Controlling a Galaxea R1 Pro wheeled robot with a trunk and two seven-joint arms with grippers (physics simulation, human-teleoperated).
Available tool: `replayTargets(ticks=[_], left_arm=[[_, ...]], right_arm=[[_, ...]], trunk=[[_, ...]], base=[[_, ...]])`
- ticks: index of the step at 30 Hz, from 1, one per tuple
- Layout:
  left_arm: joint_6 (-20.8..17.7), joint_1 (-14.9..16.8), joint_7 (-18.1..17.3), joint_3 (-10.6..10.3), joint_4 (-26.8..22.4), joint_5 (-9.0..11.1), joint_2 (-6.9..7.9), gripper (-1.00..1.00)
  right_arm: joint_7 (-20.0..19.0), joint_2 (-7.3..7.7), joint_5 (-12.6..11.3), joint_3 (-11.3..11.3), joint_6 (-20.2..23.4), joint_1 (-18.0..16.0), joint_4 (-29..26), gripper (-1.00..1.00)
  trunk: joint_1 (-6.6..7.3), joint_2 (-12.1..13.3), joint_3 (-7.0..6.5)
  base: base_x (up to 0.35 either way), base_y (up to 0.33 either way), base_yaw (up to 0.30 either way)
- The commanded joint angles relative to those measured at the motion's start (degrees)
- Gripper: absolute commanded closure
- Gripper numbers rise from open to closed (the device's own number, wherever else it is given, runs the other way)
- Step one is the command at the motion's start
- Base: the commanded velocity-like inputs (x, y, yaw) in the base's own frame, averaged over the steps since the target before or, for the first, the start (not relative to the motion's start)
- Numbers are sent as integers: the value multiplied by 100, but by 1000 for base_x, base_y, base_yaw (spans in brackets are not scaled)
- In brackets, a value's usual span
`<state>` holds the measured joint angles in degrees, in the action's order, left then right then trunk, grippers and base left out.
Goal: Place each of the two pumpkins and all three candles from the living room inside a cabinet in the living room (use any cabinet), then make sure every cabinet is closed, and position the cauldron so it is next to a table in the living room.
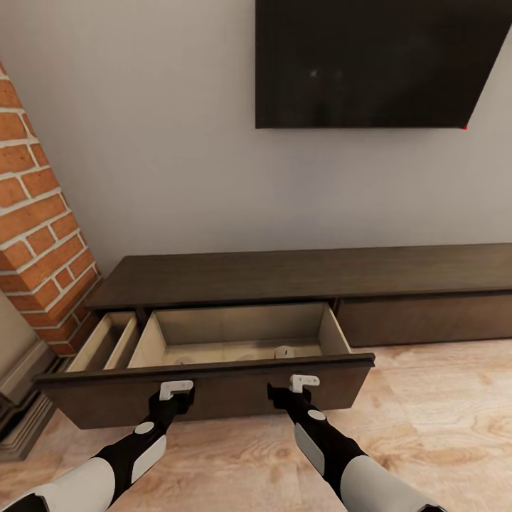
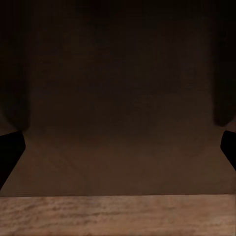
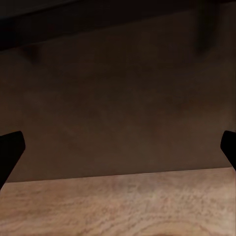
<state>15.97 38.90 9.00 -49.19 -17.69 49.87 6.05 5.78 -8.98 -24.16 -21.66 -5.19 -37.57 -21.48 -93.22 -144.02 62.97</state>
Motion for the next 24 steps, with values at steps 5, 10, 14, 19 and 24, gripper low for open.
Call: replayTargets(ticks=[5,10,14,19,24], left_arm=[[12,4,40,-64,-14,6,9,-100],[12,4,40,-64,-11,5,7,-100],[12,4,40,-64,-10,5,8,-100],[12,4,39,-64,-12,0,10,-100],[12,4,38,-64,-11,0,8,-100]], right_arm=[[37,4,-54,-49,-26,-5,3,-100],[37,4,-54,-49,-26,-5,3,-100],[37,6,-54,-49,-26,-5,3,-100],[37,3,-54,-49,-26,-5,3,-100],[37,4,-54,-49,-26,-5,3,-100]], trunk=[[0,-2,5],[0,-2,5],[0,-2,5],[0,-2,5],[0,-2,5]], base=[[81,0,0],[84,0,0],[168,0,0],[190,0,0],[193,0,0]])
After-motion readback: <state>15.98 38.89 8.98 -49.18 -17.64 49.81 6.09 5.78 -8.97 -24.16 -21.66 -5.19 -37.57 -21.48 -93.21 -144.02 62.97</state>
